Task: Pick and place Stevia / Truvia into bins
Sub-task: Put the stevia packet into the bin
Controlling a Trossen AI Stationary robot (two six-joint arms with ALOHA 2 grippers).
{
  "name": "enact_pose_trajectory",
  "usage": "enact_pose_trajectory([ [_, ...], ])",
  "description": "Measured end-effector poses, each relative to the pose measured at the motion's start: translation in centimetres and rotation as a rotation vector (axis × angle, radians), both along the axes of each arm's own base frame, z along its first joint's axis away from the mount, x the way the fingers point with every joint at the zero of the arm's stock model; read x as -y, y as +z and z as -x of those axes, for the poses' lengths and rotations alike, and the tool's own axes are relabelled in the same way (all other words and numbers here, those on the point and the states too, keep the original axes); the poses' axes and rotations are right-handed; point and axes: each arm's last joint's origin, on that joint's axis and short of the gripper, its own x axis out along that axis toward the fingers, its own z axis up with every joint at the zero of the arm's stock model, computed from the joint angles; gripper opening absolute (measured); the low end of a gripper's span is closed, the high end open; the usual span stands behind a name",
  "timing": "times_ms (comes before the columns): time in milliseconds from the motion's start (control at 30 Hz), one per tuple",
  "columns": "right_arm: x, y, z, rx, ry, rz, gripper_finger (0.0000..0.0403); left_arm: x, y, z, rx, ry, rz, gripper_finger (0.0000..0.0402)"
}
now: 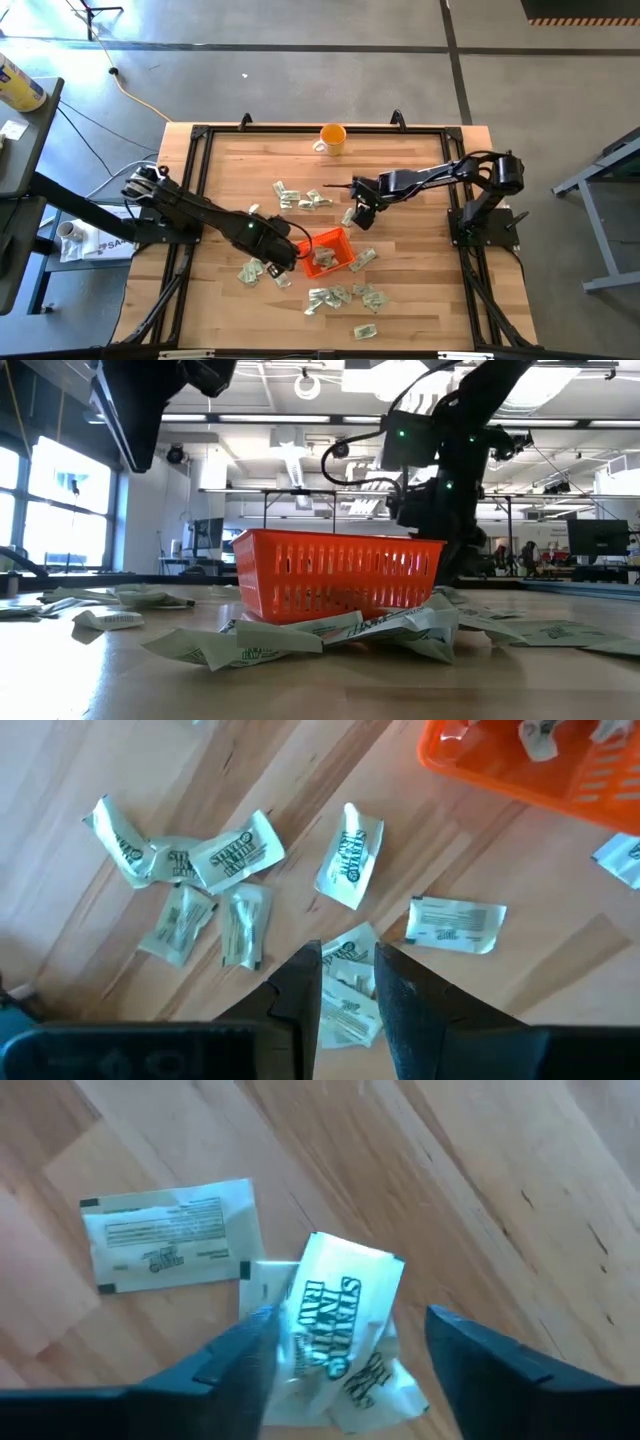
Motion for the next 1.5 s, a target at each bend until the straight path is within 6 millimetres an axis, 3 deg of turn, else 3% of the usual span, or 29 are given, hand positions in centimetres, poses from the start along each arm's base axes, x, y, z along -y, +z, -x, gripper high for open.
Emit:
enact_pose_trajectory([
  [367, 0.6, -0.1, 0.6, -0.02, 0.018, -0.138, 0.0024, -0.2, -0.4, 0.6, -0.007, -0.002, -0.004, 0.0129],
  [433, 0.7, 0.6, 0.2, 0.002, 0.023, -0.129, 0.001, -0.3, -0.4, 0.6, -0.011, -0.004, -0.006, 0.0129],
  [667, 1.6, 5.3, -0.7, 0.162, 0.032, -0.109, 0.0036, -0.3, -0.4, 0.7, -0.015, -0.022, -0.016, 0.0129],
  [800, 2.4, 6.8, -0.3, 0.177, 0.025, -0.071, 0.0049, -0.3, -0.4, 0.6, -0.013, -0.023, -0.018, 0.0129],
  [900, 2.9, 6.9, 0.2, 0.136, 0.028, -0.088, 0.0093, -0.3, -0.4, 0.6, -0.013, -0.023, -0.018, 0.0129],
  [1133, 2.5, 7.1, 0.7, 0.048, 0.033, -0.021, 0.0256, -0.3, -0.4, 0.6, -0.01, -0.021, -0.017, 0.0129],
  [1233, 2.5, 6.9, 0.8, 0.016, 0.055, 0.005, 0.0307, -0.3, -0.4, 0.6, -0.009, -0.019, -0.016, 0.0129],
  [1500, 3.7, 6.1, -0.7, 0.086, 0.098, 0.131, 0.0328, -0.2, -0.4, 0.3, 0.029, -0.018, -0.012, 0.0129],
])
